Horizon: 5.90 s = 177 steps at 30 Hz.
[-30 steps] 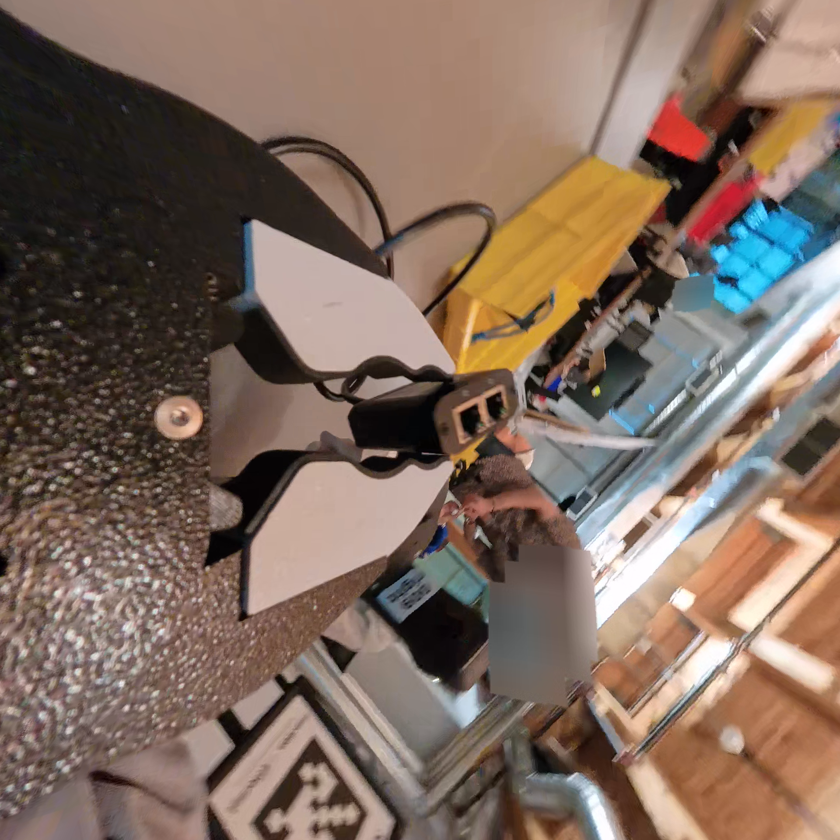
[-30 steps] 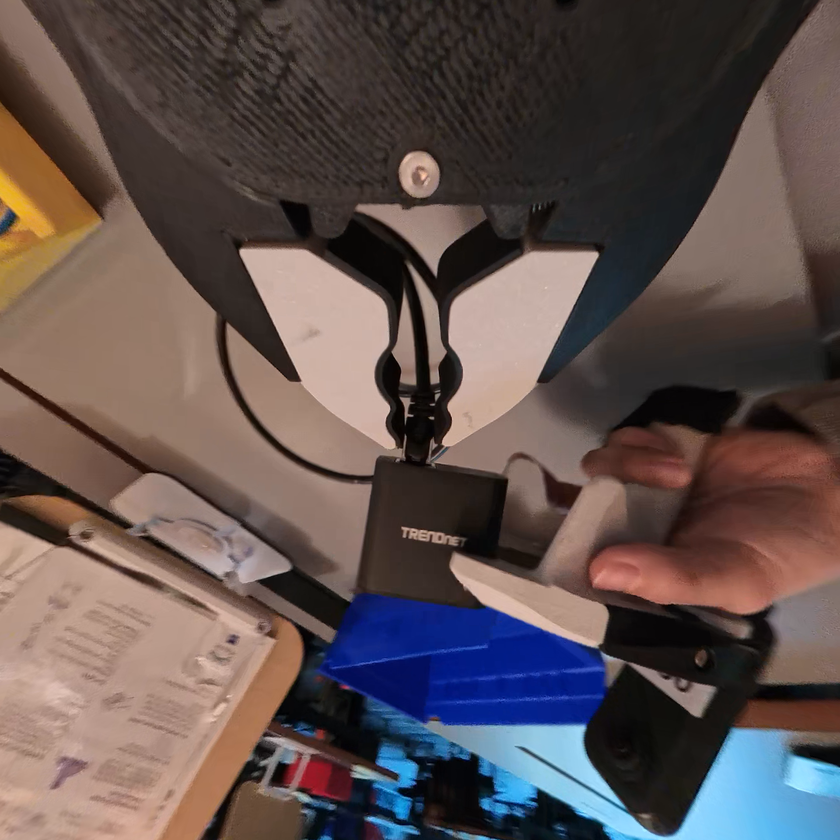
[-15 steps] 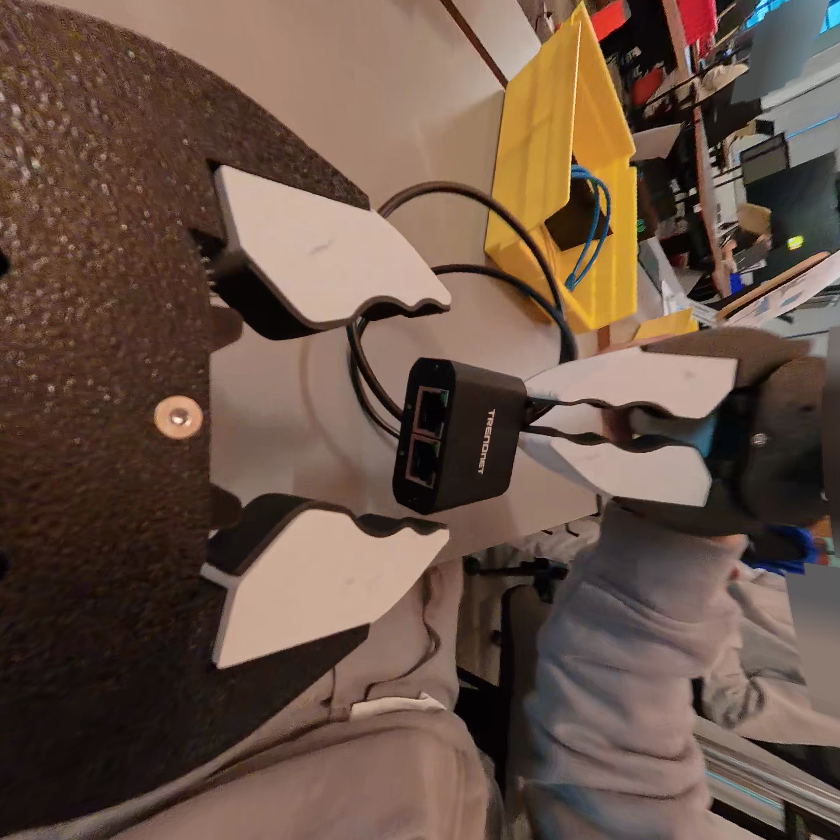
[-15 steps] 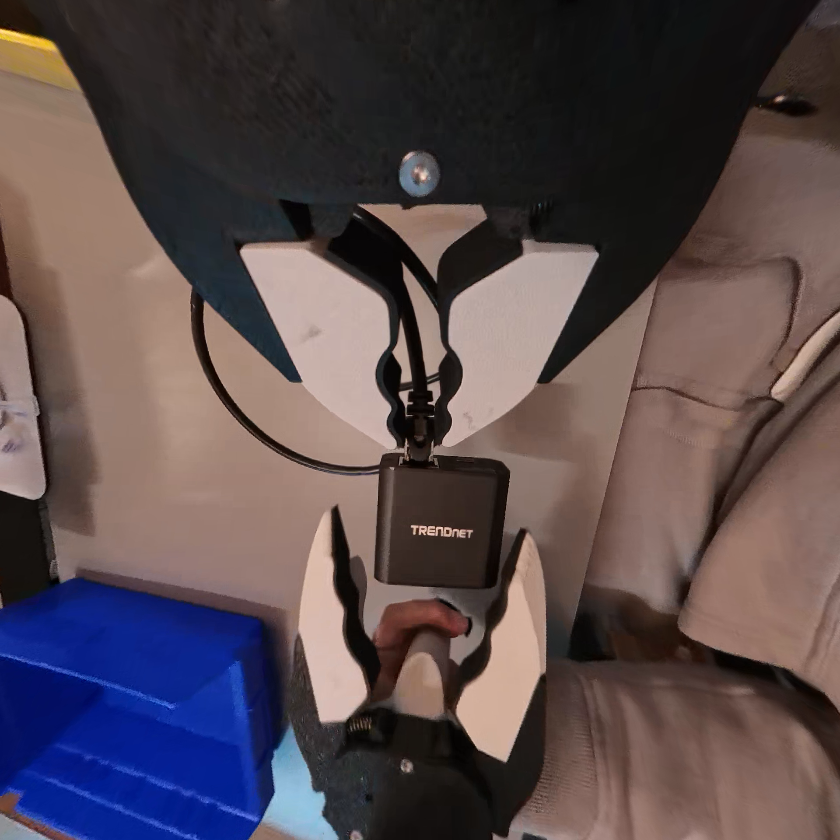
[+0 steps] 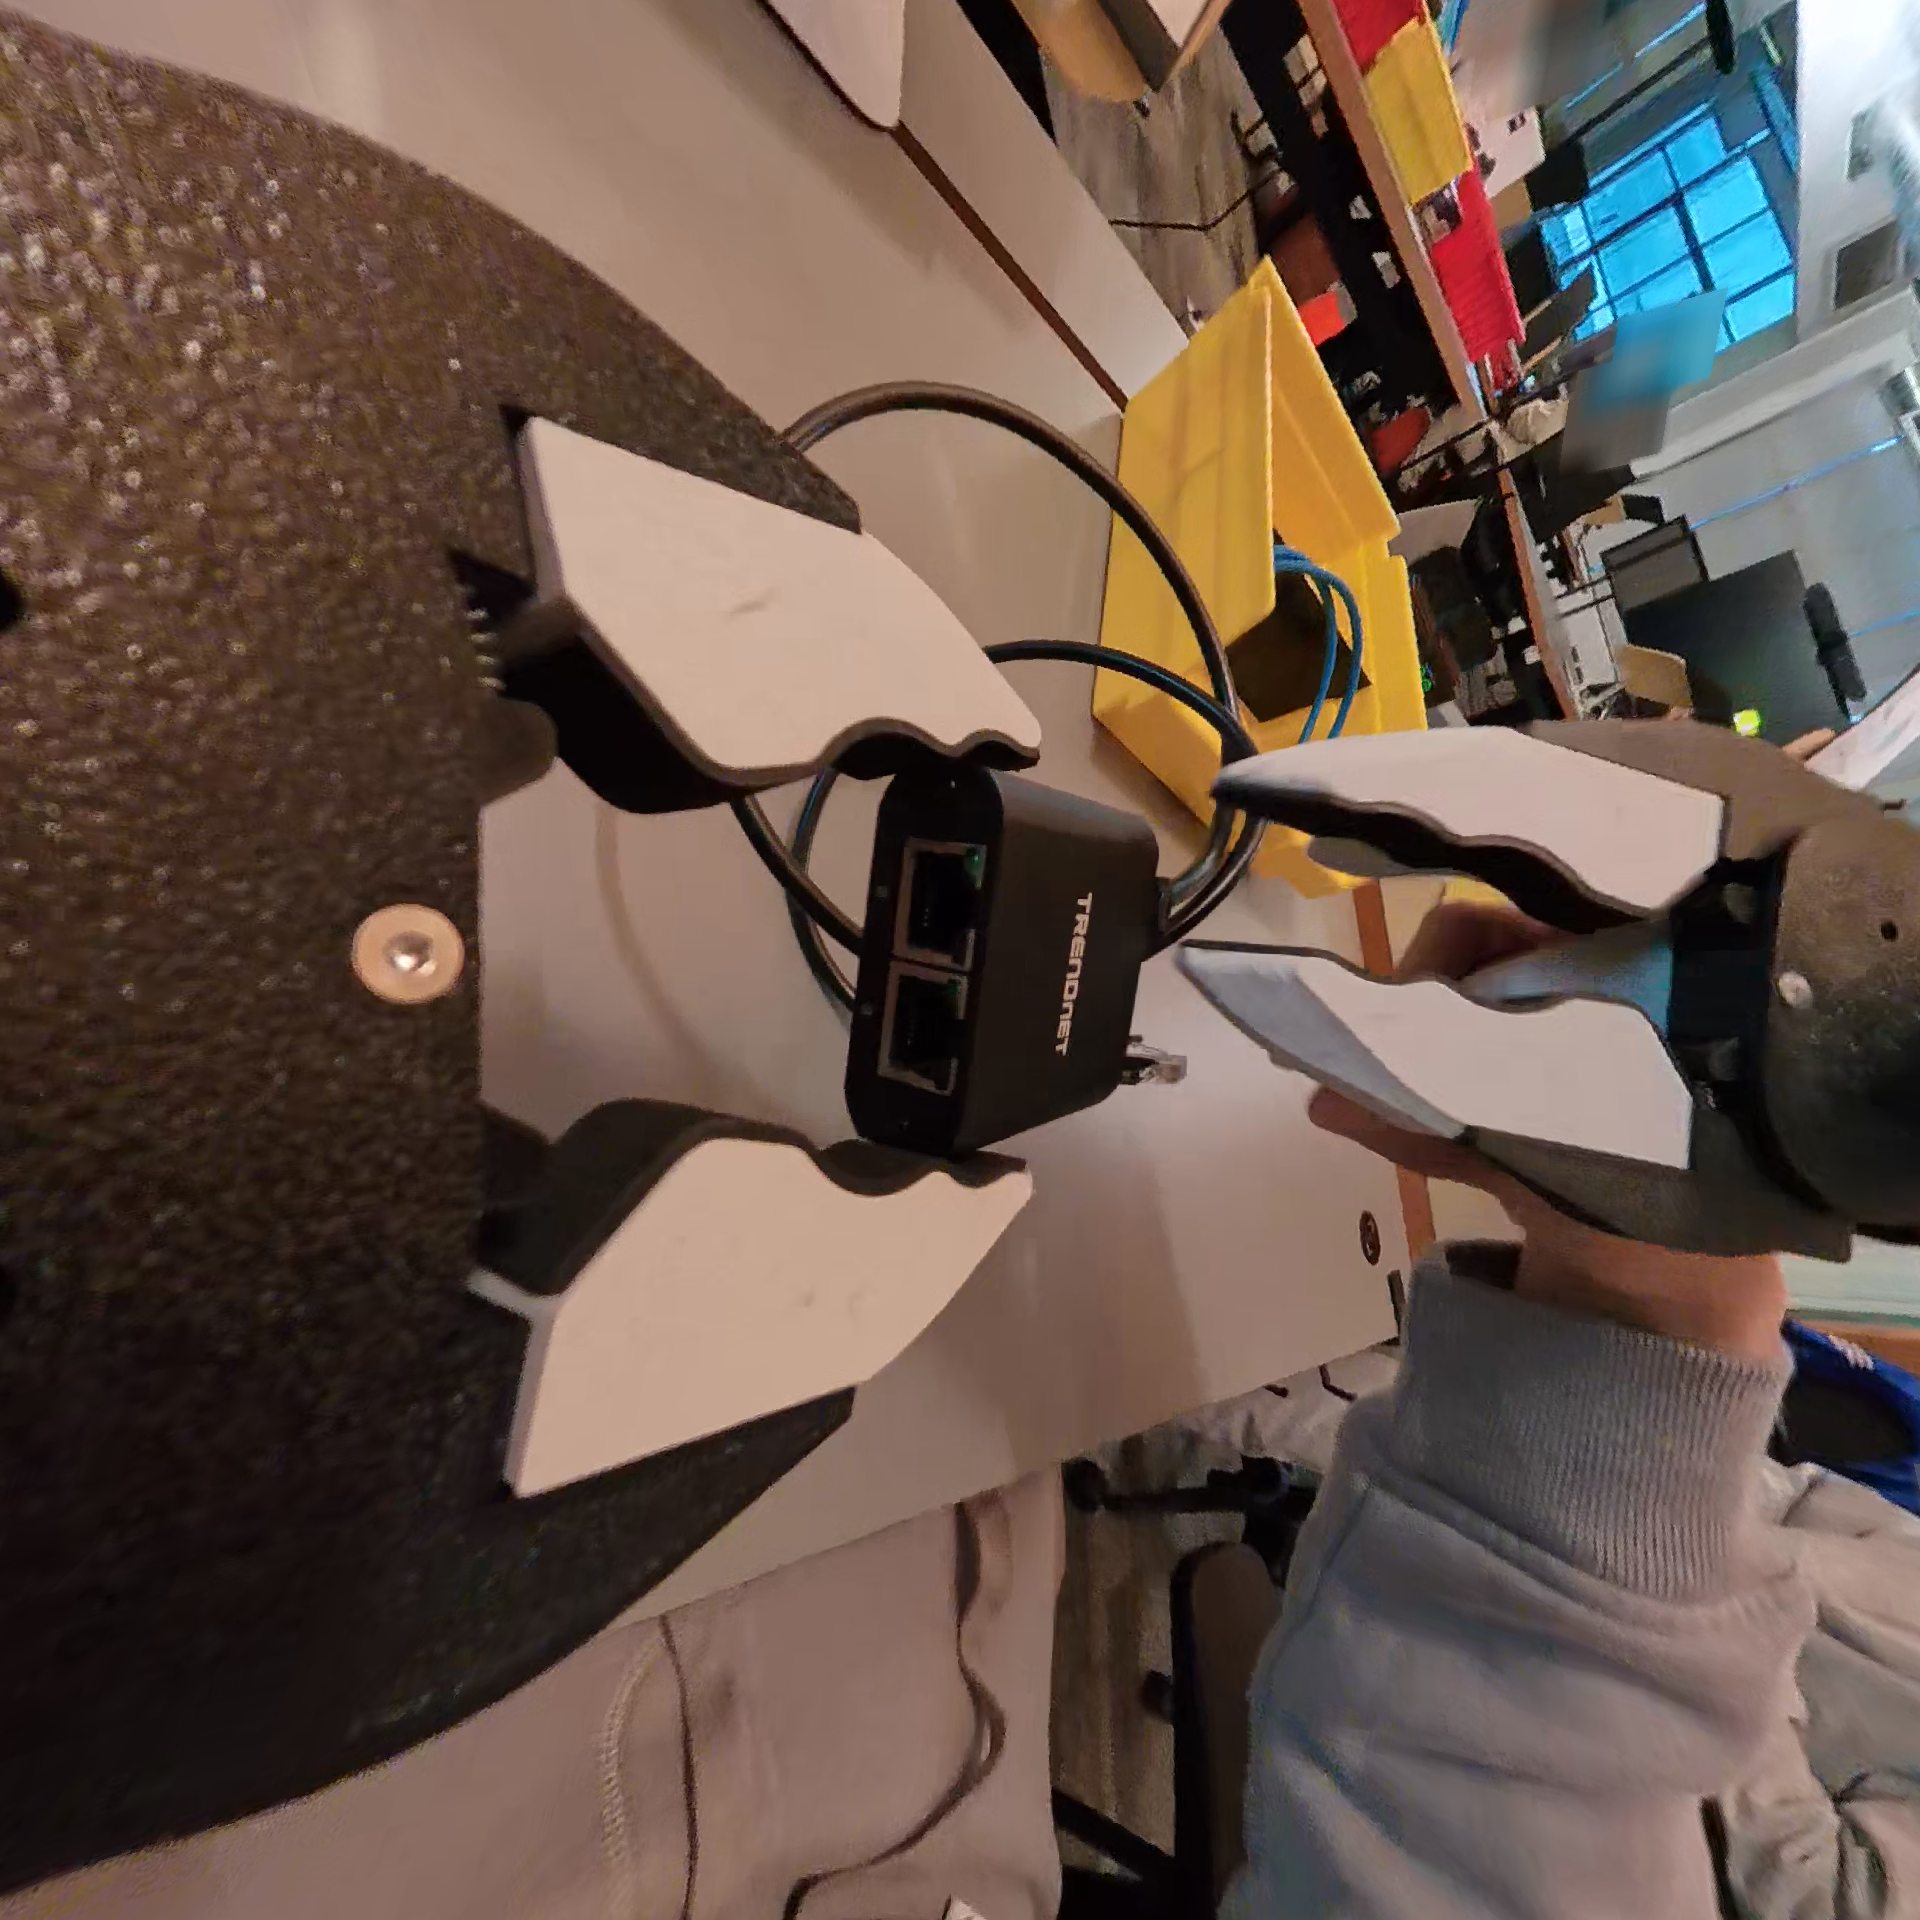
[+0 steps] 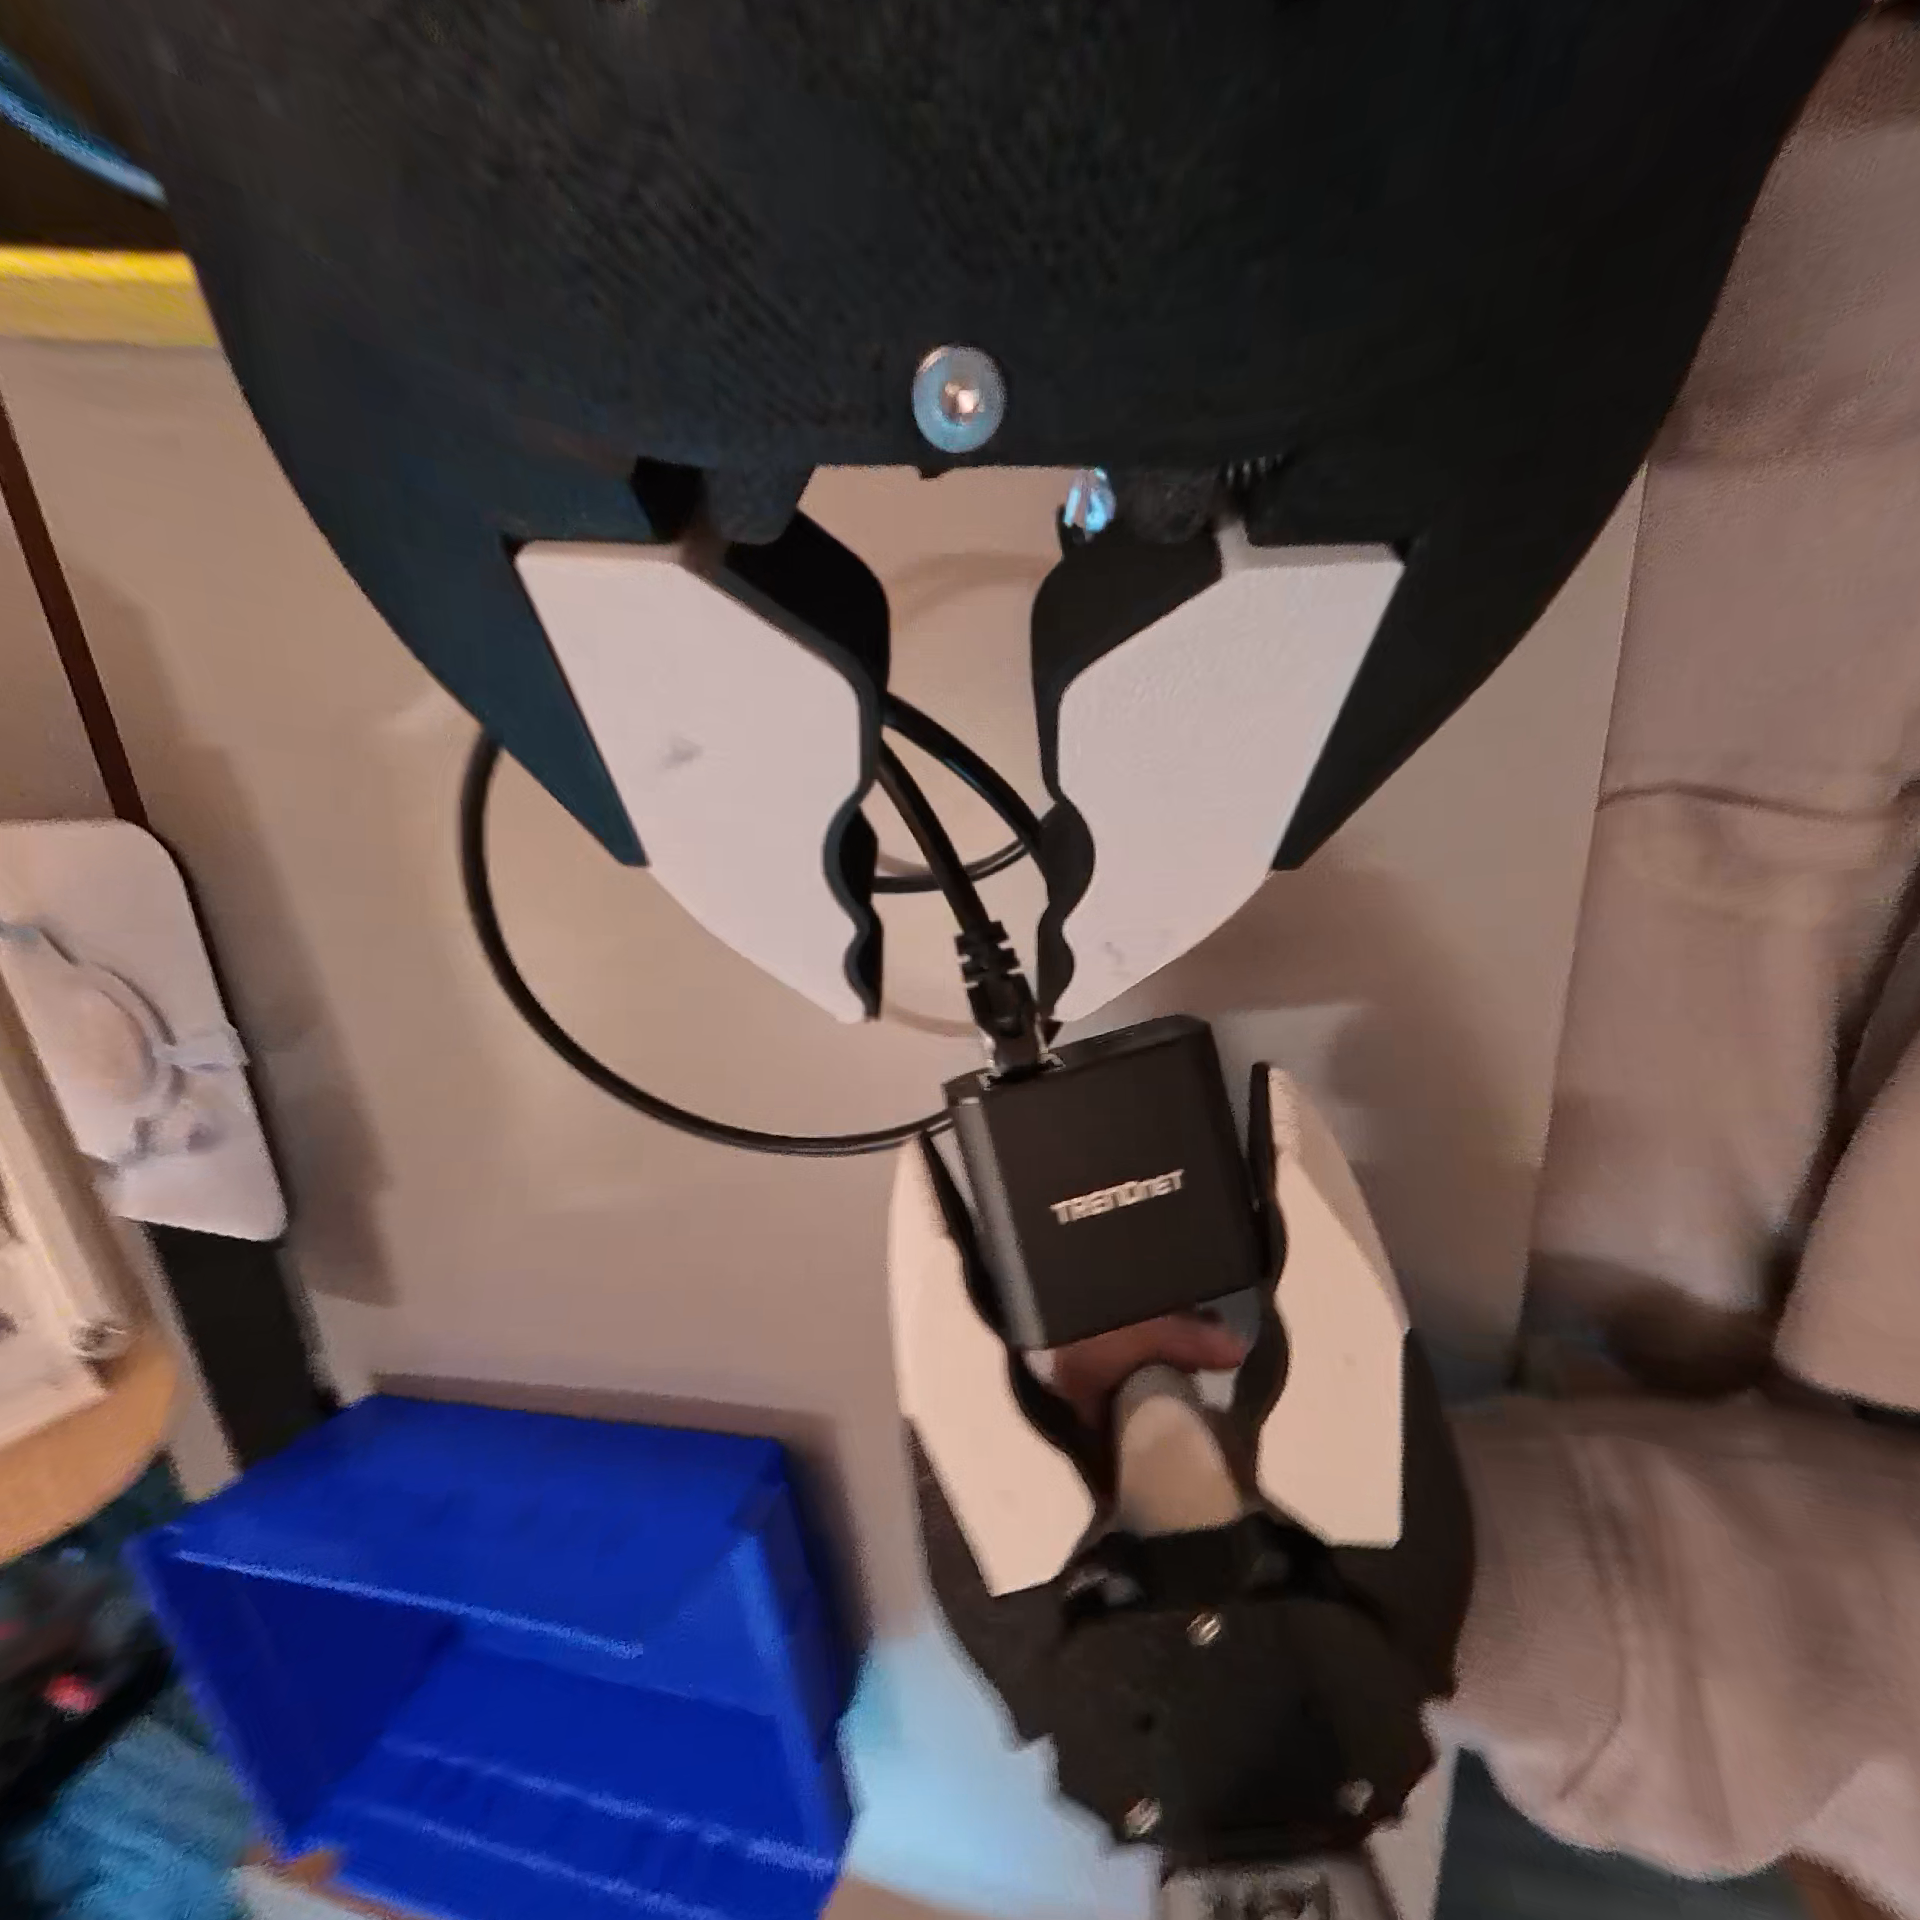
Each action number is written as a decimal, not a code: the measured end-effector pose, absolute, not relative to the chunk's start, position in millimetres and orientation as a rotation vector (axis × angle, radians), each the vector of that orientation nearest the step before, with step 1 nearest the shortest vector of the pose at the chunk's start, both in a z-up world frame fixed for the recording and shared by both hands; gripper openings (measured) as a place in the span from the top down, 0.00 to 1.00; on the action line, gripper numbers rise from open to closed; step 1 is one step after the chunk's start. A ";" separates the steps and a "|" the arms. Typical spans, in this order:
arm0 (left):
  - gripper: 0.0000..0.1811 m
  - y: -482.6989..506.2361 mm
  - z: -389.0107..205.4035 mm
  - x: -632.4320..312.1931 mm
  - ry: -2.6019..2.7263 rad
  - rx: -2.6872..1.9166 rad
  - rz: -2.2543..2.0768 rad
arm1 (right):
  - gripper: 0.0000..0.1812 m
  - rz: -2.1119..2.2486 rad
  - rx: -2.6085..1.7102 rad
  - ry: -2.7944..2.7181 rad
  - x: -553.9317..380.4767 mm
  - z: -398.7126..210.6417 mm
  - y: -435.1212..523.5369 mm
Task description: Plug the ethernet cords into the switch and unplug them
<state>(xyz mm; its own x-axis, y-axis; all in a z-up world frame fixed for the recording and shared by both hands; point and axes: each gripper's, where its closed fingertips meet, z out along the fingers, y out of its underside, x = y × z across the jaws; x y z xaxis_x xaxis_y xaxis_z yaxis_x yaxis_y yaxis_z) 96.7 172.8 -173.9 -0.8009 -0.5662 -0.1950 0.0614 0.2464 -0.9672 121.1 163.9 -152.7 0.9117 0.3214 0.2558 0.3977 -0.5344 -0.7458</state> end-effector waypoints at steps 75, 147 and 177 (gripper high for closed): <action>0.66 170.0 -147.9 120.3 1.670 -0.458 -1.314 | 0.86 0.816 -0.711 0.816 140.9 -124.3 160.9; 0.67 168.6 -162.4 129.9 1.588 -0.504 -1.354 | 0.93 0.515 -1.029 0.575 143.0 -132.7 169.4; 0.66 168.3 -175.4 131.4 1.606 -0.509 -1.378 | 0.93 0.663 -0.945 0.668 147.5 -145.7 167.3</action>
